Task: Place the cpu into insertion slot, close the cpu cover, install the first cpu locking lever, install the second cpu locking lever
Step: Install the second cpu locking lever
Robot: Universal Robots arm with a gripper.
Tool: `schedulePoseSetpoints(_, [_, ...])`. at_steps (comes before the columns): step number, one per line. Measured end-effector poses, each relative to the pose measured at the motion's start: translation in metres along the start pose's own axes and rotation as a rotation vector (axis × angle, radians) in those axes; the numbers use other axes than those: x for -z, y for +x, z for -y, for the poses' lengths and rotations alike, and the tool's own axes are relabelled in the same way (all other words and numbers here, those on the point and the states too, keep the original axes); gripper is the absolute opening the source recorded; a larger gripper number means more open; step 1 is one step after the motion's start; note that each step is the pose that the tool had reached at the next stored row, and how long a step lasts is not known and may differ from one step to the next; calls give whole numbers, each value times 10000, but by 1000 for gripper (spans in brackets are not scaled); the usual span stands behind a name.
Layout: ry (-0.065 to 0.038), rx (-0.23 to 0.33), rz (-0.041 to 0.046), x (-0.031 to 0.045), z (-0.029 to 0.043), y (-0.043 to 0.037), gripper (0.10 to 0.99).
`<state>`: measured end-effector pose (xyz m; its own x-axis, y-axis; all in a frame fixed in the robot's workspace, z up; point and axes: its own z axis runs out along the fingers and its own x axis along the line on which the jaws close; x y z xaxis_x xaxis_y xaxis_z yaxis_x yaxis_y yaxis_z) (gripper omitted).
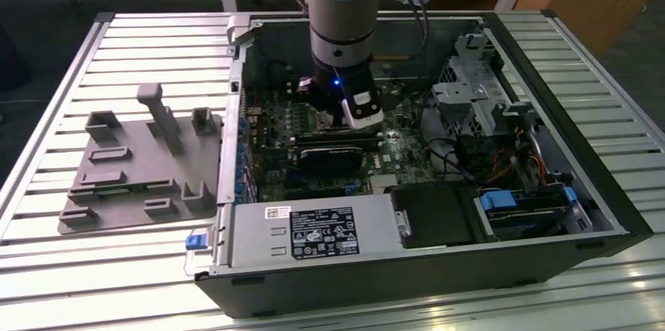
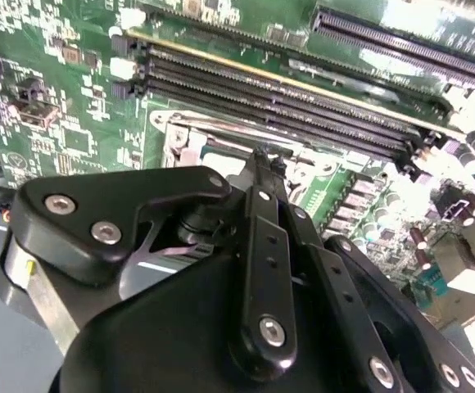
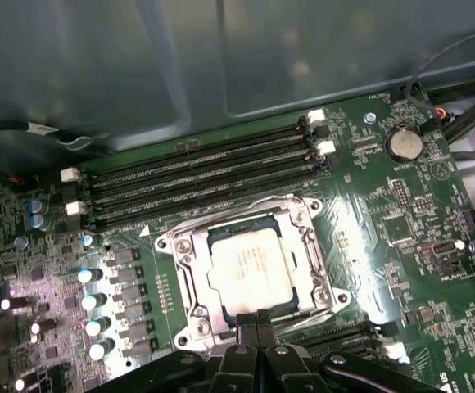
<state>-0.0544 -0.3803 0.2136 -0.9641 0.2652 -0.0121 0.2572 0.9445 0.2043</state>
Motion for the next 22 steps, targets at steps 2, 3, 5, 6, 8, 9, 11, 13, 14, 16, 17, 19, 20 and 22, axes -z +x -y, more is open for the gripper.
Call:
schedulePoseSetpoints(2, [173, 11, 46, -9, -40, 11, 102])
schedulePoseSetpoints(3, [248, 16, 66, -12, -57, 16, 102])
schedulePoseSetpoints(5, [343, 23, 91, -17, -83, 23, 102])
schedulePoseSetpoints(6, [350, 25, 93, -19, -88, 21, 102])
schedulePoseSetpoints(8, [354, 24, 95, -23, -101, 5, 102])
schedulePoseSetpoints(9, [355, 24, 95, -25, -109, -8, 102])
schedulePoseSetpoints(11, [356, 24, 94, -31, -127, -34, 102])
schedulePoseSetpoints(13, [356, 24, 94, -38, -153, -57, 102])
schedulePoseSetpoints(14, [356, 25, 94, -42, -163, -61, 102])
schedulePoseSetpoints(16, [355, 83, 83, -47, -173, -62, 102])
schedulePoseSetpoints(17, [354, 148, 72, -50, -178, -61, 102])
schedulePoseSetpoints(19, [351, 296, 43, -55, -187, -58, 102])
schedulePoseSetpoints(20, [350, 379, 27, -58, -192, -57, 102])
schedulePoseSetpoints(22, [347, 536, 0, -64, -203, -53, 102])
